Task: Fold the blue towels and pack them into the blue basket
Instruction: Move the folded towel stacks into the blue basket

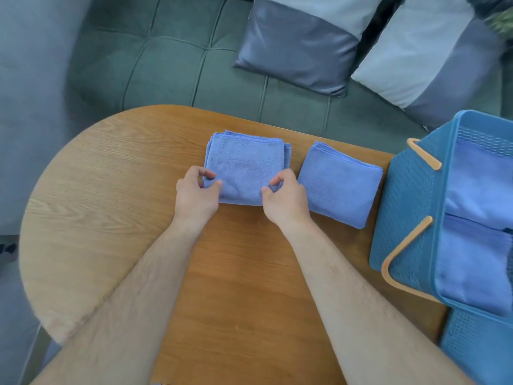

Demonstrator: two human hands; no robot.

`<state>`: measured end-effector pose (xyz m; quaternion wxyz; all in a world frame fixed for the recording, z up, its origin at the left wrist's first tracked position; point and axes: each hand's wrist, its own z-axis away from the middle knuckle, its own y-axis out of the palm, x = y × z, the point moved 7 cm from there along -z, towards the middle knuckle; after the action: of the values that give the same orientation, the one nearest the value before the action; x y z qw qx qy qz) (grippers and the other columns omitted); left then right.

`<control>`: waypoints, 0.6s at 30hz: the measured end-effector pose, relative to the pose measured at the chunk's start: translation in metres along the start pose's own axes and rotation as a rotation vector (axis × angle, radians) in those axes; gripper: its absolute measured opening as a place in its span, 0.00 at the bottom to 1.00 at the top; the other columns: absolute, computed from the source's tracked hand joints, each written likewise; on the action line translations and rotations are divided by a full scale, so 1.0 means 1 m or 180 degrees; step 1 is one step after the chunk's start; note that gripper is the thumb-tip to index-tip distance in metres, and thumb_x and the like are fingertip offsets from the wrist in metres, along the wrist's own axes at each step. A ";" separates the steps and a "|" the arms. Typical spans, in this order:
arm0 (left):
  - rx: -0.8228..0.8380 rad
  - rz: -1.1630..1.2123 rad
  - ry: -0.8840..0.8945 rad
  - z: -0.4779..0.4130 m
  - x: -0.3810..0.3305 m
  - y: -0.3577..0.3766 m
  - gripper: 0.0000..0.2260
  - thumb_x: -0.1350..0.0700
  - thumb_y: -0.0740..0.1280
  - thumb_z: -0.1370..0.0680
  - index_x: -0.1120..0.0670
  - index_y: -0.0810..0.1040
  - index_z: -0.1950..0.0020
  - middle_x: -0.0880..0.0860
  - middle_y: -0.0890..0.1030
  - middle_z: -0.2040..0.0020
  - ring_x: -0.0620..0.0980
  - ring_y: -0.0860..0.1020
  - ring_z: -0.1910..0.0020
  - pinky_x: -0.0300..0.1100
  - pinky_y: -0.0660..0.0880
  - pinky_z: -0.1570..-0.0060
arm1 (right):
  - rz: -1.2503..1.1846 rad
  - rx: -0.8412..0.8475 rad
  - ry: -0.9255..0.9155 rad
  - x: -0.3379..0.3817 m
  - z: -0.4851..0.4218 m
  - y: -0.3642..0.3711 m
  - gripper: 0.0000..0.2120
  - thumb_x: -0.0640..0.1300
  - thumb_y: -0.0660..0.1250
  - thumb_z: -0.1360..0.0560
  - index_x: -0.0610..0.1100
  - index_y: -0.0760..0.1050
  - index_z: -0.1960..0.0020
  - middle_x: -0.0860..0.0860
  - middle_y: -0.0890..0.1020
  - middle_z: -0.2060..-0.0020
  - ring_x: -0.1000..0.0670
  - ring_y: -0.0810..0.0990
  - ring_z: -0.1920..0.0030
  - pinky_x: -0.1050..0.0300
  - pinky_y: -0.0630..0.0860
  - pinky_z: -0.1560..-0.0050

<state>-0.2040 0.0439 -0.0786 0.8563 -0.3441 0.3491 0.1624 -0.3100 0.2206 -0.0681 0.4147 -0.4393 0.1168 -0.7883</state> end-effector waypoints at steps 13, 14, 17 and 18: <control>0.0803 0.0600 0.0196 0.082 -0.059 0.017 0.26 0.59 0.63 0.33 0.40 0.80 0.38 0.46 0.77 0.58 0.46 0.70 0.69 0.40 0.69 0.70 | 0.0457 0.0045 -0.0899 0.012 0.057 -0.072 0.28 0.41 0.61 0.24 0.60 0.68 0.27 0.59 0.70 0.30 0.48 0.64 0.32 0.51 0.62 0.30; 0.0832 0.0591 0.0341 0.090 -0.071 0.023 0.27 0.58 0.63 0.32 0.39 0.79 0.37 0.44 0.77 0.57 0.45 0.70 0.68 0.39 0.70 0.68 | 0.0447 -0.0151 -0.1022 0.015 0.063 -0.087 0.28 0.42 0.62 0.24 0.58 0.68 0.26 0.58 0.71 0.31 0.48 0.63 0.32 0.51 0.61 0.29; 0.0841 0.0384 0.0981 0.117 -0.118 0.043 0.25 0.57 0.65 0.29 0.38 0.78 0.34 0.43 0.77 0.48 0.41 0.72 0.61 0.37 0.70 0.59 | -0.0046 -0.0513 -0.1289 0.015 0.076 -0.133 0.29 0.39 0.66 0.26 0.53 0.69 0.26 0.54 0.70 0.31 0.48 0.67 0.30 0.50 0.65 0.28; 0.0833 0.0291 0.1230 0.126 -0.134 0.052 0.23 0.59 0.66 0.26 0.39 0.77 0.34 0.45 0.78 0.44 0.43 0.73 0.59 0.36 0.71 0.57 | -0.0122 -0.0679 -0.1363 0.013 0.080 -0.151 0.30 0.38 0.67 0.27 0.51 0.69 0.26 0.53 0.71 0.31 0.48 0.68 0.30 0.51 0.66 0.28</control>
<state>-0.2640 0.1641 0.0569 0.8027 -0.2387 0.5398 0.0855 -0.3341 0.3196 0.0693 0.3662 -0.6399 0.1004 -0.6680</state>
